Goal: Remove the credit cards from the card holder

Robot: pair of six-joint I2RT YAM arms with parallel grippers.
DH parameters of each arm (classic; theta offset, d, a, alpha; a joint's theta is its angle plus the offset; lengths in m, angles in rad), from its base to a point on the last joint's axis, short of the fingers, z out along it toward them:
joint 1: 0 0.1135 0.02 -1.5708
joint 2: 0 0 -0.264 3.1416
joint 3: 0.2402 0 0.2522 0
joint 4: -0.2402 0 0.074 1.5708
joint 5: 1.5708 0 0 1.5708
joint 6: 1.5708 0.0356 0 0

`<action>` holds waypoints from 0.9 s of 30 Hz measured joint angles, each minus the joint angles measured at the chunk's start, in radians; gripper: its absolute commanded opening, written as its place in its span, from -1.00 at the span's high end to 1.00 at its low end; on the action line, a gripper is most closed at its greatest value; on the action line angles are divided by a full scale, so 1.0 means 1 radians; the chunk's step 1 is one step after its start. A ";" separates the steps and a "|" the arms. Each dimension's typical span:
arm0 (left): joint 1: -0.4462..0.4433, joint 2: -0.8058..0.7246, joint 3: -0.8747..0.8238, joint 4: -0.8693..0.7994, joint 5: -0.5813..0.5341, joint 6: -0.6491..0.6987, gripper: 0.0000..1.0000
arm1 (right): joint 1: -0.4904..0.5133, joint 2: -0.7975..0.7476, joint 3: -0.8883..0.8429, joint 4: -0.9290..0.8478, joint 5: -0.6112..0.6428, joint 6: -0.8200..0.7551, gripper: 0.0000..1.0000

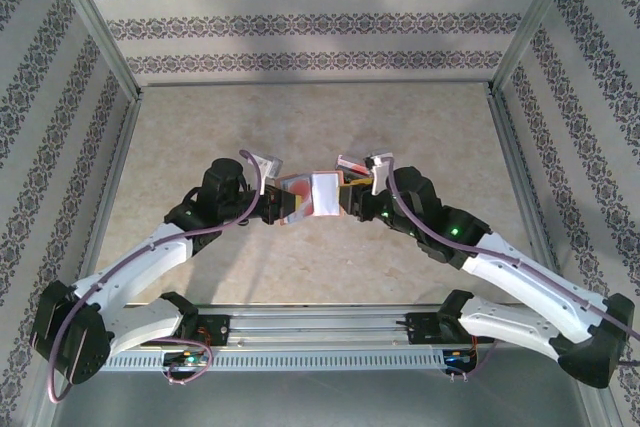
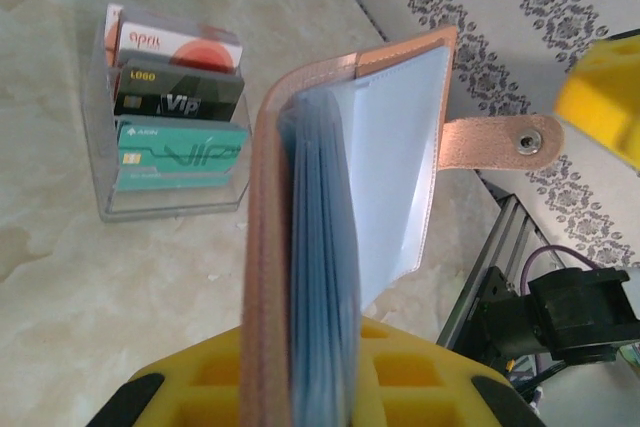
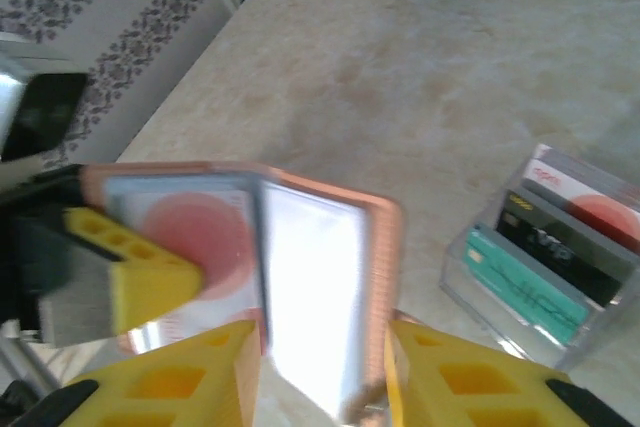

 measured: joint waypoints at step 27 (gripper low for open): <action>-0.027 0.260 -0.054 0.016 0.065 -0.122 0.85 | 0.066 0.310 0.040 -0.082 -0.073 0.056 0.44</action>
